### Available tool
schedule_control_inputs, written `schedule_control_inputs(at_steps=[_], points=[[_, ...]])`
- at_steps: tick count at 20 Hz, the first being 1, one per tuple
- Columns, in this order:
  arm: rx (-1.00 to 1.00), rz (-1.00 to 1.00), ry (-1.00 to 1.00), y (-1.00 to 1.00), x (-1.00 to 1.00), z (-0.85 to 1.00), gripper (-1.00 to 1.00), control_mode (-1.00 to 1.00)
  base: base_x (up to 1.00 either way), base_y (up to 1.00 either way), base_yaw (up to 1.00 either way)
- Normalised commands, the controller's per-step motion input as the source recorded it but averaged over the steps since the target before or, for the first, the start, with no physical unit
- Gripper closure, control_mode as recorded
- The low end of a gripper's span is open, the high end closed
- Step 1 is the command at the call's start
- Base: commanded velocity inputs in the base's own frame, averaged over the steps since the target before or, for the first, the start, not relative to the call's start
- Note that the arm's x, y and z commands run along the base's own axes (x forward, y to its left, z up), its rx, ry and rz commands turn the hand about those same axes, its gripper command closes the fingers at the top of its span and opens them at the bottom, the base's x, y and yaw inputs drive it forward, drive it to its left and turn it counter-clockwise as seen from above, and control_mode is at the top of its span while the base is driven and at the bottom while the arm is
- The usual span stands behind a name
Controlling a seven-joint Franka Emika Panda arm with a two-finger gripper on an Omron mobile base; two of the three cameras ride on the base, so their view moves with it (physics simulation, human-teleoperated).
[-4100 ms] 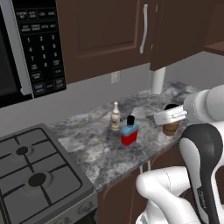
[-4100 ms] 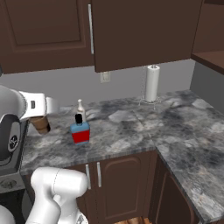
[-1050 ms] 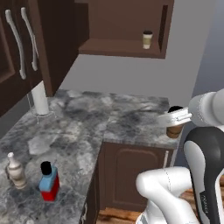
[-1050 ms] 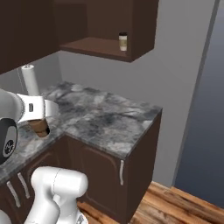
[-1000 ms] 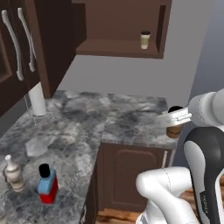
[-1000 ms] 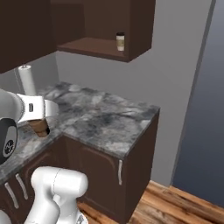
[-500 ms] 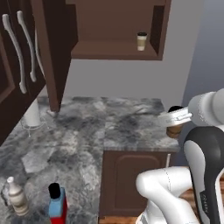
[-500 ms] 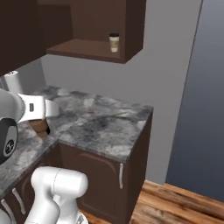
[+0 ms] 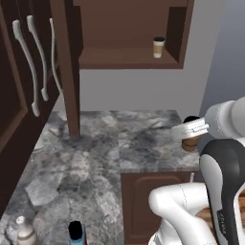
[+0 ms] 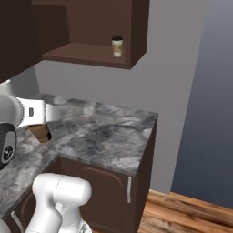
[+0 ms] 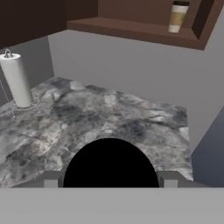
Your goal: Sort all alcoholic drinks to one cabinet, and non-alcoholic drinks to the other.
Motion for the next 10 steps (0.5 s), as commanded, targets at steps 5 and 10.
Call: schedule_control_inputs(at_steps=[5,10], points=[[0.00,0.00,0.00,0.00,0.00,0.00,1.00,1.00,0.57,0.15,-0.15],[0.00,0.00,0.00,0.00,0.00,0.00,1.00,1.00,0.45,0.24,-0.10]])
